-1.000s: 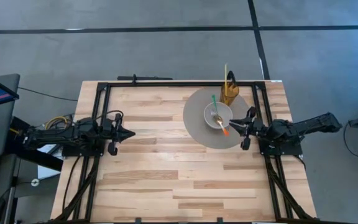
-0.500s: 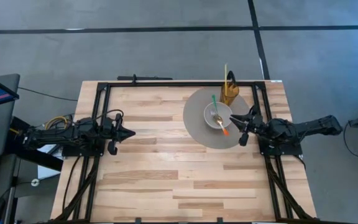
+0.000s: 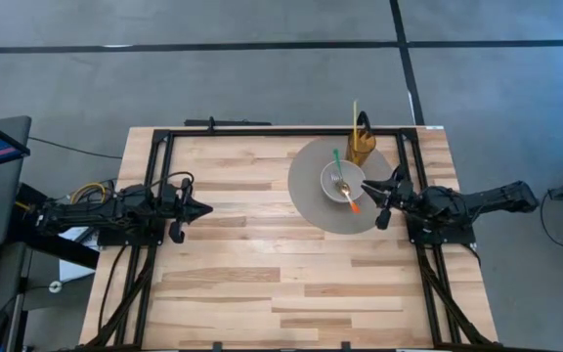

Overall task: Pick & Place Utensil
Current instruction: Return to Home Position

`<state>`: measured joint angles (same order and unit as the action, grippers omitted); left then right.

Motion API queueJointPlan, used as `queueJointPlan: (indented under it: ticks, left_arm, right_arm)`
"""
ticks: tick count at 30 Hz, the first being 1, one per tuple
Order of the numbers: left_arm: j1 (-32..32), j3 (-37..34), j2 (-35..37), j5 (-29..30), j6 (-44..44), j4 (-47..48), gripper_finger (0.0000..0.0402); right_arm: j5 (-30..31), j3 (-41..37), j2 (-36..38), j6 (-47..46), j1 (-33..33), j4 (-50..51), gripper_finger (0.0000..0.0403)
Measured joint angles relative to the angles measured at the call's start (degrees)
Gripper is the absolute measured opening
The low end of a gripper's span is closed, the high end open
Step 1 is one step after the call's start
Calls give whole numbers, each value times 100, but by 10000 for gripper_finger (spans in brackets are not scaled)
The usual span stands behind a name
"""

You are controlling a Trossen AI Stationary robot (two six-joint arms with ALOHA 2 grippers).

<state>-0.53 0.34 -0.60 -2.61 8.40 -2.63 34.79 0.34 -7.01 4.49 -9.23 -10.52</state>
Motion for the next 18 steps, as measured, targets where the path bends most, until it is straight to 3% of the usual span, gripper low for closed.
queueJointPlan:
  ticks: [18]
  left_arm:
    - [1, 0, -2, 0, 0, -44, 12]
  right_arm:
    - [0, -2, 0, 0, 0, -4, 58]
